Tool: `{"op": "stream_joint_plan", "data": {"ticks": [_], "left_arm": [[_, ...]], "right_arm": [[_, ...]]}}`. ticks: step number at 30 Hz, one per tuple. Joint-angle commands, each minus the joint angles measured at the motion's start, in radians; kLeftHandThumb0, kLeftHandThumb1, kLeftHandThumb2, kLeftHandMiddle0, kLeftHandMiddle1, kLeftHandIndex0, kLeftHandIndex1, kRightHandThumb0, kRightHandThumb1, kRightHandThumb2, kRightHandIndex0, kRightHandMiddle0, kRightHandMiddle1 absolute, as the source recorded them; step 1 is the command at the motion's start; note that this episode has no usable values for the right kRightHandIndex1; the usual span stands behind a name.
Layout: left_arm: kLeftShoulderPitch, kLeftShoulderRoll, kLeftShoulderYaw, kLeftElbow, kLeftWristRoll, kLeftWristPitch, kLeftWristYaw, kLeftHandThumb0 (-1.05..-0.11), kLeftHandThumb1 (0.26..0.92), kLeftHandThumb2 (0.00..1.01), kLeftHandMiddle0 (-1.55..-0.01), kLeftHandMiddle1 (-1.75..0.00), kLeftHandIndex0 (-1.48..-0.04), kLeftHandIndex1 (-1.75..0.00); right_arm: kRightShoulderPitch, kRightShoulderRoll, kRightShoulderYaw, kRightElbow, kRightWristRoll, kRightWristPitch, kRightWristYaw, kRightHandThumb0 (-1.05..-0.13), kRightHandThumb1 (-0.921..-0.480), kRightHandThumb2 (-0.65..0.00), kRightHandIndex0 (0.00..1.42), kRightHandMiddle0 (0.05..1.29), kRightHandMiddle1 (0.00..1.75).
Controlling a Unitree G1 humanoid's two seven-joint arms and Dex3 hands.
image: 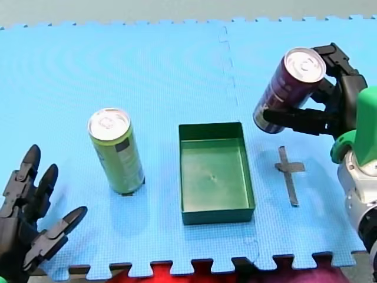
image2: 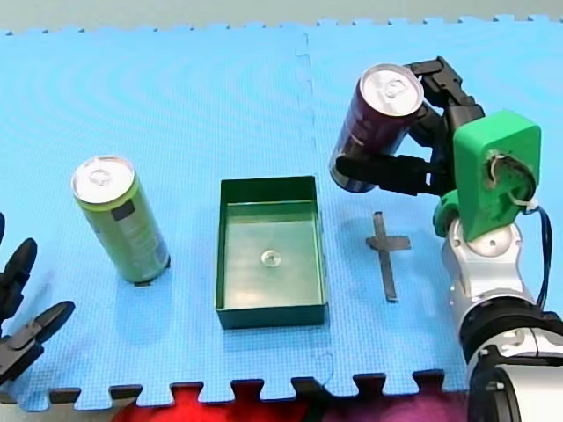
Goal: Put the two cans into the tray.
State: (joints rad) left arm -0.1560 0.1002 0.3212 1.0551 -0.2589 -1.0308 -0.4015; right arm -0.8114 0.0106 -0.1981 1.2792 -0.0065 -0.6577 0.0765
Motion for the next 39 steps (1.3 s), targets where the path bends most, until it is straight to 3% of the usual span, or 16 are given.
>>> {"op": "stream_joint_plan", "data": {"ticks": [1,5,13,19,22,27,30,37,39], "left_arm": [[-0.002,0.001,-0.002,0.002,0.002,0.0,0.006,-1.048,0.853,0.0,-0.24,0.0,-0.13,0.0],[-0.004,0.002,-0.002,0.003,0.004,0.003,0.007,-1.048,0.853,0.0,-0.24,0.0,-0.13,0.0],[-0.009,0.004,0.0,0.012,0.002,0.008,0.004,-1.048,0.851,0.0,-0.24,0.0,-0.13,0.0],[-0.012,0.002,-0.001,0.014,0.005,0.009,0.009,-1.048,0.852,0.0,-0.24,0.0,-0.13,0.0],[-0.015,0.001,-0.001,0.018,0.006,0.009,0.011,-1.048,0.853,0.0,-0.23,0.0,-0.13,0.0],[-0.018,0.001,-0.001,0.022,0.008,0.007,0.012,-1.048,0.854,0.0,-0.23,0.0,-0.13,0.0],[-0.019,0.0,-0.001,0.024,0.01,0.005,0.015,-1.048,0.856,0.0,-0.23,0.0,-0.13,0.0],[-0.019,0.0,0.0,0.025,0.009,0.001,0.015,-1.048,0.855,0.0,-0.24,0.0,-0.13,0.0],[-0.019,-0.001,0.001,0.026,0.009,0.001,0.014,-1.048,0.855,0.0,-0.23,0.0,-0.13,0.0]], "right_arm": [[-0.016,0.01,0.004,-0.016,0.009,-0.009,0.006,-0.213,-0.806,-0.006,0.96,0.58,1.75],[-0.018,0.024,0.013,-0.022,0.005,-0.004,-0.002,-0.211,-0.806,-0.006,0.95,0.58,1.75],[-0.029,0.037,0.038,-0.03,-0.008,0.012,-0.021,-0.207,-0.806,-0.006,0.95,0.58,1.75],[-0.037,0.053,0.063,-0.038,-0.023,0.027,-0.036,-0.201,-0.806,-0.006,0.94,0.57,1.75],[-0.039,0.064,0.067,-0.038,-0.022,0.028,-0.032,-0.199,-0.806,-0.005,0.93,0.57,1.75],[-0.044,0.081,0.068,-0.037,-0.011,0.028,0.004,-0.199,-0.805,-0.005,0.92,0.57,1.75],[-0.044,0.096,0.074,-0.033,-0.017,0.022,0.002,-0.2,-0.805,-0.005,0.92,0.57,1.75],[-0.038,0.13,0.089,-0.026,-0.035,0.012,-0.033,-0.201,-0.803,-0.004,0.91,0.56,1.75],[-0.038,0.136,0.089,-0.028,-0.028,0.018,-0.016,-0.199,-0.802,-0.004,0.91,0.56,1.75]]}}
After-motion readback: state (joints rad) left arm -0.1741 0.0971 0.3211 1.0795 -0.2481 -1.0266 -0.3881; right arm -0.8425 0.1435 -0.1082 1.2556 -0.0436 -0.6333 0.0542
